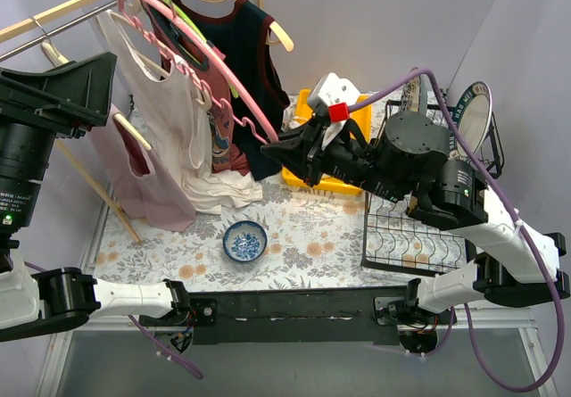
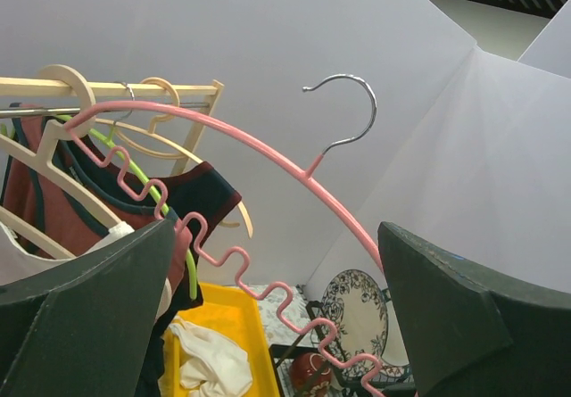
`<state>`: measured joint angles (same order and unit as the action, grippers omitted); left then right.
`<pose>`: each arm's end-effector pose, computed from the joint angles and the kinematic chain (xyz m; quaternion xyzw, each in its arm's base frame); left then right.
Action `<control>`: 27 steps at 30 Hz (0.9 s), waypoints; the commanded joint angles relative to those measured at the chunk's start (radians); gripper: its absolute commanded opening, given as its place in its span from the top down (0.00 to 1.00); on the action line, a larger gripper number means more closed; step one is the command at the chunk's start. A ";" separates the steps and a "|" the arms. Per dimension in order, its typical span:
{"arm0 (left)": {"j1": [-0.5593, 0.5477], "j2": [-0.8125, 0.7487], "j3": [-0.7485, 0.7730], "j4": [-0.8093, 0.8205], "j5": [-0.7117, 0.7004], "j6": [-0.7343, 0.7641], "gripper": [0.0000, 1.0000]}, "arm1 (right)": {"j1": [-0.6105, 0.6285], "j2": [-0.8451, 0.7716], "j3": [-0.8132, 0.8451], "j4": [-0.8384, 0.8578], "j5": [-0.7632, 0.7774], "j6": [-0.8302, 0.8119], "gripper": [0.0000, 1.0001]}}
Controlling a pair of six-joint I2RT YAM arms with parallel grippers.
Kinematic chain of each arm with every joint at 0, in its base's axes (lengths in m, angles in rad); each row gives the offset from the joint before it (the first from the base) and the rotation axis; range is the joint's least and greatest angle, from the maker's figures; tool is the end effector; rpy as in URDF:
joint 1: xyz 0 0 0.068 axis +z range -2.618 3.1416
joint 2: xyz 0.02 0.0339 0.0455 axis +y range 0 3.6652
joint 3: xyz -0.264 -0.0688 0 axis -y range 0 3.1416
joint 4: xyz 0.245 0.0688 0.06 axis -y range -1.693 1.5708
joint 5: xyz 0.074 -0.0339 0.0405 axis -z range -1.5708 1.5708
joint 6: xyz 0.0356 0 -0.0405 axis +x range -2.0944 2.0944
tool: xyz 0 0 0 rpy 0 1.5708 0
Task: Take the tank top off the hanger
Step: Place the hanger at the clothesline.
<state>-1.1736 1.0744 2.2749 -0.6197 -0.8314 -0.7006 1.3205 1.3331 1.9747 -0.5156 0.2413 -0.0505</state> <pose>0.0277 0.0020 0.6495 -0.2436 0.5057 -0.5351 0.6313 0.0642 0.2168 0.5784 -0.3456 0.5653 0.3777 0.6468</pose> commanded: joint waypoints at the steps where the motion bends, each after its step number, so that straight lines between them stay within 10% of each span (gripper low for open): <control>1: -0.009 0.006 0.005 0.002 0.002 0.020 0.02 | 0.013 -0.003 -0.039 0.111 -0.034 0.041 0.99; 16: -0.014 0.036 0.012 0.009 0.049 0.026 0.02 | 0.011 0.311 0.259 0.097 0.150 0.009 0.99; 27: -0.014 0.021 0.003 0.040 0.077 0.039 0.02 | -0.092 0.439 0.294 0.269 -0.027 0.090 0.99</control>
<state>-1.1824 1.0927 2.2776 -0.5941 -0.7788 -0.6853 1.2457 1.7588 2.2093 -0.4305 0.2642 0.0219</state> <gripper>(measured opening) 0.981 0.144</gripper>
